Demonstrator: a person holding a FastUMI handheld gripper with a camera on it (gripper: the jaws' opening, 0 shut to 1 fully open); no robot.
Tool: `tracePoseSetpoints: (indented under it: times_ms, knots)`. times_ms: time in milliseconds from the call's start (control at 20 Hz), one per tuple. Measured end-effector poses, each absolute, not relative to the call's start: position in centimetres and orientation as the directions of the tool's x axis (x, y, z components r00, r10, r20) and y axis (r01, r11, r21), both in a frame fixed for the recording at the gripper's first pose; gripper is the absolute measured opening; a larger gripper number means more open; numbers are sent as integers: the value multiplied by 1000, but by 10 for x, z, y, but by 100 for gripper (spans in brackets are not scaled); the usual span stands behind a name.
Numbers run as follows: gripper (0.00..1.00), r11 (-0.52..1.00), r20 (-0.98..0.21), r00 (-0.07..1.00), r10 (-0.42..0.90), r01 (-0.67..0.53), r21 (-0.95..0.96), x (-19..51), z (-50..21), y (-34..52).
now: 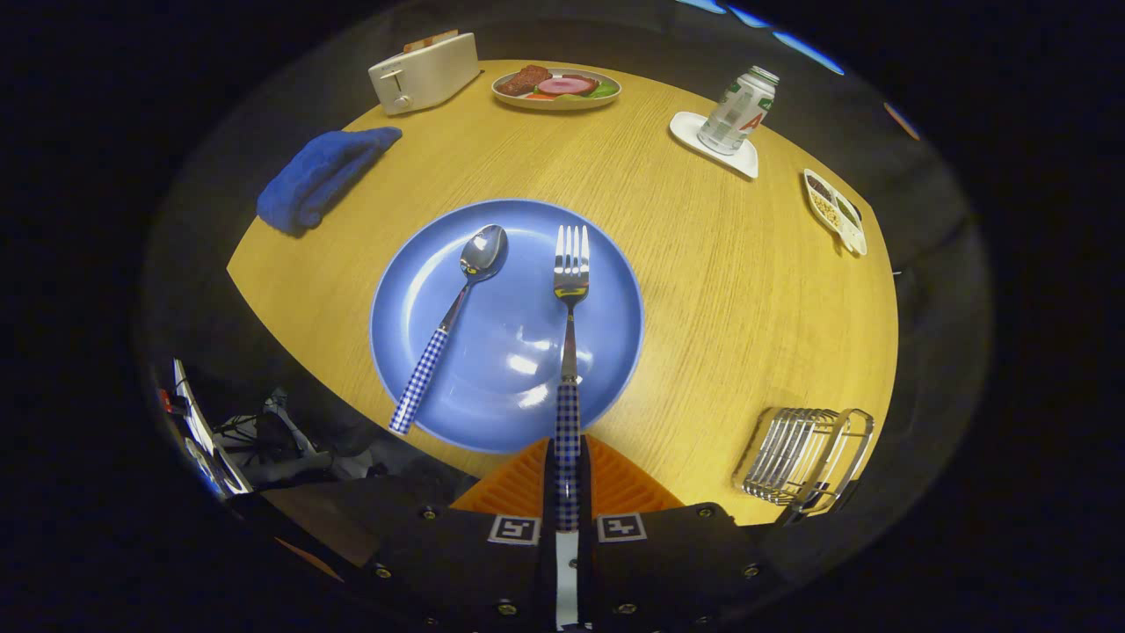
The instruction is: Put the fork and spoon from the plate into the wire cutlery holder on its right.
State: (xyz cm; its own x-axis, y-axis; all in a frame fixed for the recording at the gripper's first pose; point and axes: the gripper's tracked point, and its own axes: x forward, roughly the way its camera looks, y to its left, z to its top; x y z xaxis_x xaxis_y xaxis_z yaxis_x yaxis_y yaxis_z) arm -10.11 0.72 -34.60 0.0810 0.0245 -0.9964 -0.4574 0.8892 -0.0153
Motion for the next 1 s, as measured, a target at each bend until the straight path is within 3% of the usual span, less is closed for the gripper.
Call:
tracePoseSetpoints:
  times_ms: [350, 550, 1000]
  knots:
    - [9, 871, -990, 115, -88, -472, -132, -103, -292, -62]
    - [9, 889, -991, 61, -121, -437, -135, -122, -276, -105]
    - [9, 846, -968, -61, -242, -502, -180, -151, -244, -192]
